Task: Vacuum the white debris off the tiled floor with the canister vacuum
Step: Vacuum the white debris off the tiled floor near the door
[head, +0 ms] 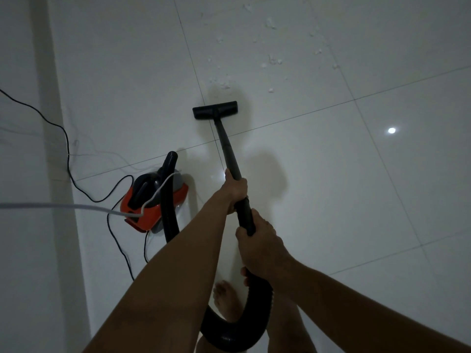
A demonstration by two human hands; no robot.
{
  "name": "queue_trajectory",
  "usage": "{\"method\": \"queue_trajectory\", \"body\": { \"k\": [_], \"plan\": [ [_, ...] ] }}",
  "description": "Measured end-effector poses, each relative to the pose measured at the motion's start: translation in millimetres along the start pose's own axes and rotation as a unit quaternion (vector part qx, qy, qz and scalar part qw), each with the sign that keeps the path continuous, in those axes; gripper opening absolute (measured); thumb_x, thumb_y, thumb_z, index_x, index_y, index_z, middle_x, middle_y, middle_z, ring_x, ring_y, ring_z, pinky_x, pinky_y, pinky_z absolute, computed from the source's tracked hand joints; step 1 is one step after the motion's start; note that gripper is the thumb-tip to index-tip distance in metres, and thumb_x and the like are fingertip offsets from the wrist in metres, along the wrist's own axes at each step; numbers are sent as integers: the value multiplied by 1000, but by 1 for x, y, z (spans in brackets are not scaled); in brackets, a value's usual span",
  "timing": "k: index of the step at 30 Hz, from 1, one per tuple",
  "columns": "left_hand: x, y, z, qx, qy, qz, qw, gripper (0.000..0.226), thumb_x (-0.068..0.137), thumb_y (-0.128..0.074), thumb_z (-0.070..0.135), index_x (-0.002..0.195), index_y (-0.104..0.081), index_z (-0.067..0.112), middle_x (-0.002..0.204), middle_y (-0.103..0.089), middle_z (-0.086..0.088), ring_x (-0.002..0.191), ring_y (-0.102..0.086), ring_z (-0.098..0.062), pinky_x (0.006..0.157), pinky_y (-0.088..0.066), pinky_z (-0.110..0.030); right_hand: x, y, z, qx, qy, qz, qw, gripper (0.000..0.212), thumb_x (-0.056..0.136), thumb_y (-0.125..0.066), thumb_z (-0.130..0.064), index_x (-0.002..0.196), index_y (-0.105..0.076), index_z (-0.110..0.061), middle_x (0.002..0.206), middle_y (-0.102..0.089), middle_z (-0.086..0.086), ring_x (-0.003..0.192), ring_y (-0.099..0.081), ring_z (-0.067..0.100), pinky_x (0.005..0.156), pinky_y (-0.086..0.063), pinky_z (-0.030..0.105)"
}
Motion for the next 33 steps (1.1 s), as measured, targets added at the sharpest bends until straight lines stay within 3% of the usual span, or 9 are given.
{"method": "queue_trajectory", "body": {
  "k": [3, 5, 7, 9, 12, 19, 22, 25, 33],
  "plan": [
    [-3, 0, 5, 19, -18, 7, 1000, 70, 101, -42, 16, 155, -1, 34, 103, -56, -15, 69, -51, -18, 64, -50, -35, 3, -1, 0, 14, 3, -8, 1000, 49, 106, -43, -28, 154, -32, -25, 78, -55, 2, 52, -61, 17, 64, -66, 45],
    [-6, -1, 5, 48, -41, 12, 998, 74, 104, -40, 17, 156, 9, 34, 120, -53, -14, 75, -52, -18, 73, -48, -36, 4, -4, 2, -12, 21, 6, 1000, 53, 107, -44, -26, 157, -30, -21, 79, -52, -1, 56, -58, 13, 62, -63, 34],
    [-7, -3, -1, 61, -60, 14, 996, 74, 105, -37, 18, 156, 16, 30, 123, -52, -13, 75, -52, -16, 70, -47, -31, 2, -8, 6, -50, 39, 22, 998, 56, 108, -45, -24, 160, -27, -20, 80, -45, -8, 61, -53, 10, 58, -49, 17],
    [-5, -4, -7, 62, -67, 14, 996, 72, 106, -35, 20, 156, 16, 27, 119, -54, -14, 74, -52, -15, 61, -45, -27, 1, -10, 12, -58, 37, 29, 997, 56, 108, -45, -24, 161, -26, -24, 81, -42, -10, 63, -52, 8, 55, -41, 12],
    [-3, -4, -14, 50, -67, 18, 996, 72, 106, -36, 22, 156, 14, 29, 110, -55, -13, 74, -52, -16, 66, -47, -29, 2, -13, 16, -57, 27, 31, 998, 54, 108, -43, -25, 160, -27, -27, 83, -41, -10, 64, -53, 8, 55, -39, 14],
    [0, -1, -15, 40, -70, 25, 996, 71, 105, -38, 23, 157, 8, 29, 124, -55, -22, 75, -52, -16, 75, -48, -35, 0, -16, 13, -40, 15, 35, 998, 49, 110, -41, -29, 158, -31, -29, 87, -40, -15, 68, -53, 5, 63, -41, 19],
    [0, -3, -10, 29, -63, 19, 997, 71, 105, -38, 21, 157, 9, 29, 117, -55, -20, 73, -51, -16, 68, -48, -33, 0, -14, 10, -45, 12, 36, 998, 49, 109, -41, -31, 157, -31, -32, 88, -42, -17, 79, -63, 13, 81, -58, 36],
    [-3, -7, -3, 31, -59, 7, 998, 72, 105, -37, 19, 157, 12, 29, 120, -54, -18, 72, -51, -16, 62, -47, -30, 4, -10, 11, -26, -15, 29, 999, 46, 106, -42, -34, 151, -32, -39, 92, -56, -9, 92, -71, 29, 88, -60, 51],
    [9, -8, 0, 48, -49, 1, 998, 73, 105, -37, 20, 156, 15, 31, 140, -46, -22, 85, -52, -21, 76, -49, -35, 14, -6, 11, -20, -34, 3, 999, 52, 108, -41, -30, 156, -24, -40, 91, -54, -7, 83, -71, 24, 85, -62, 49]
  ]
}}
Point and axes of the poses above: each hand's wrist, its own x-axis towards the middle knuckle, its own y-axis out of the back of the hand, z = x × y, the point moved 1 cm from there along x, towards the middle knuckle
